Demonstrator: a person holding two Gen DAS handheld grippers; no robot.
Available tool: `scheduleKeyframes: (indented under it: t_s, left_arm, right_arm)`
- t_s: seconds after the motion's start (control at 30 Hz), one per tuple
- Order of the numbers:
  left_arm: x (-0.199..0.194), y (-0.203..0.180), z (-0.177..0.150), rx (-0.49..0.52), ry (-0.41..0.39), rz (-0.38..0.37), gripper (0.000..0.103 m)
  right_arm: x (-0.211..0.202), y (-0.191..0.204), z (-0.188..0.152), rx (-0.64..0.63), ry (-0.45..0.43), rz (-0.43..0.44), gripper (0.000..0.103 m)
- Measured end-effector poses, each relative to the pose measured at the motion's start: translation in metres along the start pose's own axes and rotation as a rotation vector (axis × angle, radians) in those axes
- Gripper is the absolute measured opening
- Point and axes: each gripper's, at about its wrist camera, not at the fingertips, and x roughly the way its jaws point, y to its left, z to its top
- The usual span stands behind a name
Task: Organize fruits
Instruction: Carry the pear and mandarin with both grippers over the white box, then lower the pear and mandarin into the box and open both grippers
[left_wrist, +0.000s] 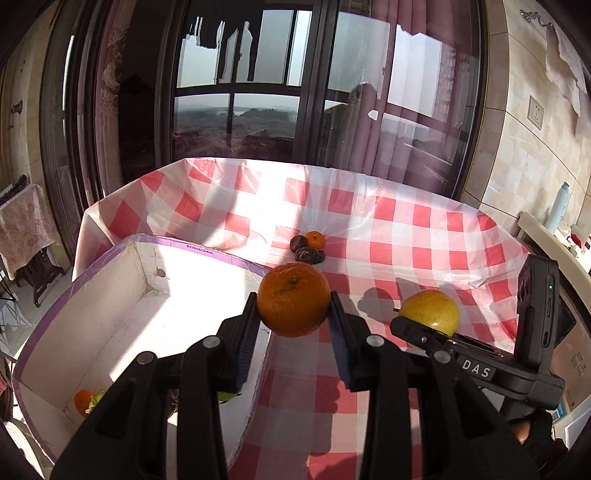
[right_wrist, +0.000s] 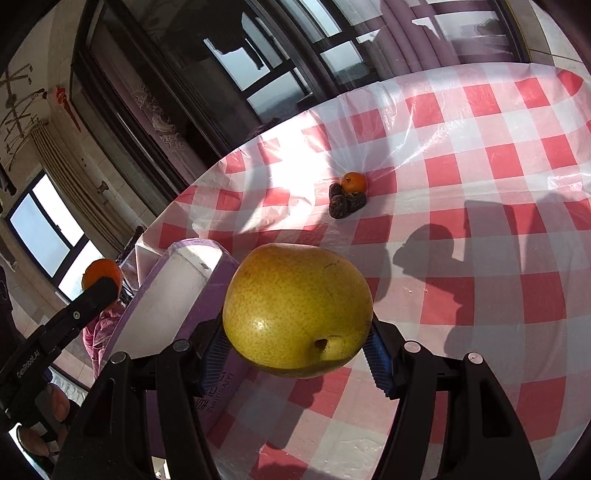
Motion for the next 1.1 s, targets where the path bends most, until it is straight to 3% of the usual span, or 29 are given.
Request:
scheduleKeyframes:
  t_s: [0.17, 0.47, 0.57, 0.67, 0.9, 1.0, 1.1]
  left_arm:
    - [-0.025, 0.047, 0.006, -0.015, -0.014, 0.064, 0.037]
    - [-0.025, 0.125, 0.007, -0.044, 0.082, 0.151, 0.037]
    - [-0.007, 0.142, 0.009, -0.018, 0.184, 0.155, 0.037]
    - [0.022, 0.155, 0.013, 0.022, 0.310, 0.169, 0.037]
    - [0.106, 0.197, -0.008, -0.103, 0.655, 0.184, 0.037]
    - [0.128, 0.204, -0.026, -0.101, 0.737, 0.213, 0.037]
    - [0.138, 0.212, -0.037, -0.139, 0.789, 0.199, 0.037]
  right_arm:
    - [0.001, 0.067, 0.000, -0.129, 0.011, 0.068, 0.063]
    - [0.030, 0.161, -0.014, -0.344, 0.076, 0.113, 0.063]
    - [0.051, 0.184, -0.019, -0.427, 0.152, 0.084, 0.063]
    - [0.086, 0.208, -0.021, -0.569, 0.251, -0.028, 0.063]
    - [0.186, 0.220, -0.033, -0.746, 0.605, -0.259, 0.063]
    - [0.218, 0.218, -0.042, -0.820, 0.722, -0.333, 0.062]
    - [0.239, 0.217, -0.041, -0.838, 0.774, -0.353, 0.061]
